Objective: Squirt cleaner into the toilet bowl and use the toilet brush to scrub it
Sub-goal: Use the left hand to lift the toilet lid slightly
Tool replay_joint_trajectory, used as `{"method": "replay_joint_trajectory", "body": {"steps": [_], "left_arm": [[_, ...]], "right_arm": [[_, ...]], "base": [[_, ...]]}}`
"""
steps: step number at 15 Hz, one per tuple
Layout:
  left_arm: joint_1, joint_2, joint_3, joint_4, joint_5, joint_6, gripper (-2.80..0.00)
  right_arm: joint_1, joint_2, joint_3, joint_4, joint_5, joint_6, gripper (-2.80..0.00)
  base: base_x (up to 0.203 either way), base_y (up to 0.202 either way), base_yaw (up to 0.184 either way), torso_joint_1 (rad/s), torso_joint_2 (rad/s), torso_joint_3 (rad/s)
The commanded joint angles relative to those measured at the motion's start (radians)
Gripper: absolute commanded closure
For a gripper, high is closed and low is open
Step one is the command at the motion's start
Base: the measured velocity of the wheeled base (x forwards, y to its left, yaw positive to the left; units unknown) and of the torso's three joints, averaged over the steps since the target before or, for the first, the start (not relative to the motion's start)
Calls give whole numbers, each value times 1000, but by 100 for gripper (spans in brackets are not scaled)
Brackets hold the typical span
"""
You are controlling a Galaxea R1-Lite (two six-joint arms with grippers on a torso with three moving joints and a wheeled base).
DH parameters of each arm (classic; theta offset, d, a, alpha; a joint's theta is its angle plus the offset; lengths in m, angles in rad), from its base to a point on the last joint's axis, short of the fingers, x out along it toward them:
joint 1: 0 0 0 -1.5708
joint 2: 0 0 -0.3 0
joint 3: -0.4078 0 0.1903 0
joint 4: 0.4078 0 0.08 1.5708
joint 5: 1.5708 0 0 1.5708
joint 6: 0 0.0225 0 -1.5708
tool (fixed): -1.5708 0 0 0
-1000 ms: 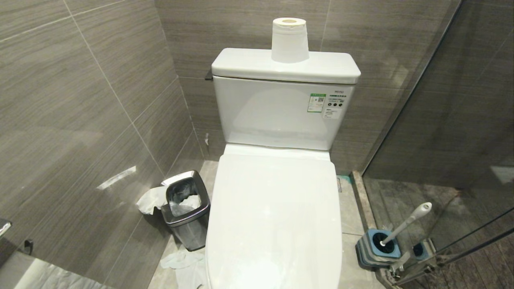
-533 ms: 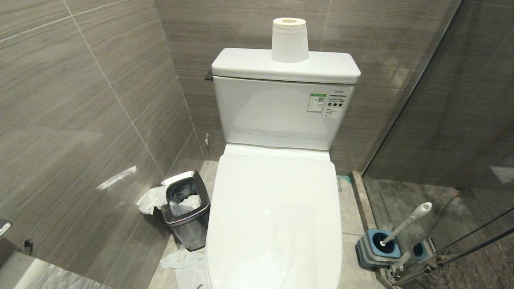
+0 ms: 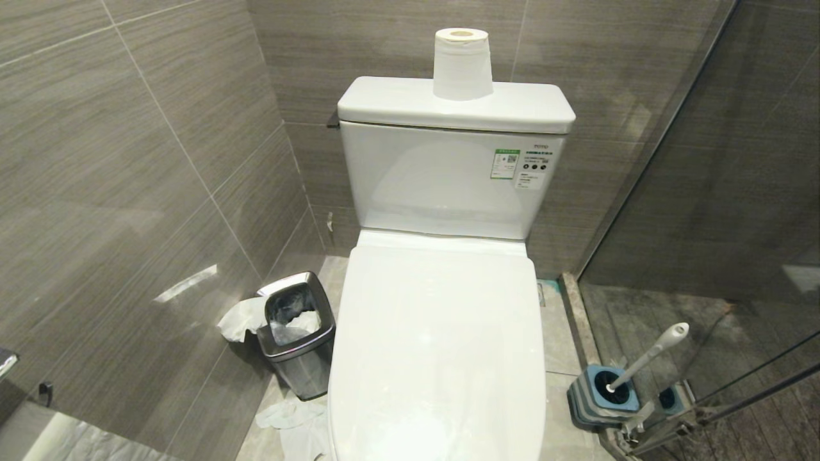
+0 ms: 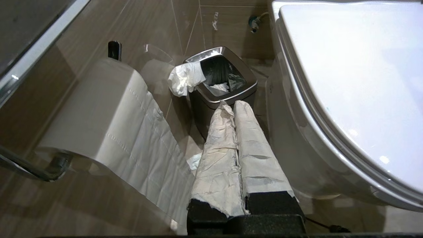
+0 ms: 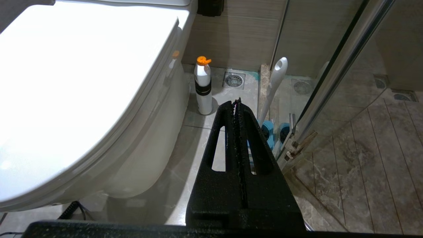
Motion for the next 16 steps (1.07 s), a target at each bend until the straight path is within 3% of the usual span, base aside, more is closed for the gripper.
{"method": "replay_joint_trajectory", "body": {"steps": [1, 7, 10, 16], "left_arm": [[0, 1, -4, -7, -7, 49, 0], [0, 3, -111, 24, -23, 167, 0], [0, 31, -229, 150, -57, 210, 0], [0, 264, -428, 193, -155, 268, 0]], "right_arm": [[0, 1, 1, 0, -2, 2, 0], [0, 0, 0, 0, -2, 2, 0], [0, 1, 0, 0, -2, 2, 0], [1, 2, 0, 0, -5, 4, 0]], "base": [[0, 0, 0, 0, 0, 0], [0, 0, 0, 0, 0, 0], [0, 0, 0, 0, 0, 0], [0, 0, 0, 0, 0, 0]]}}
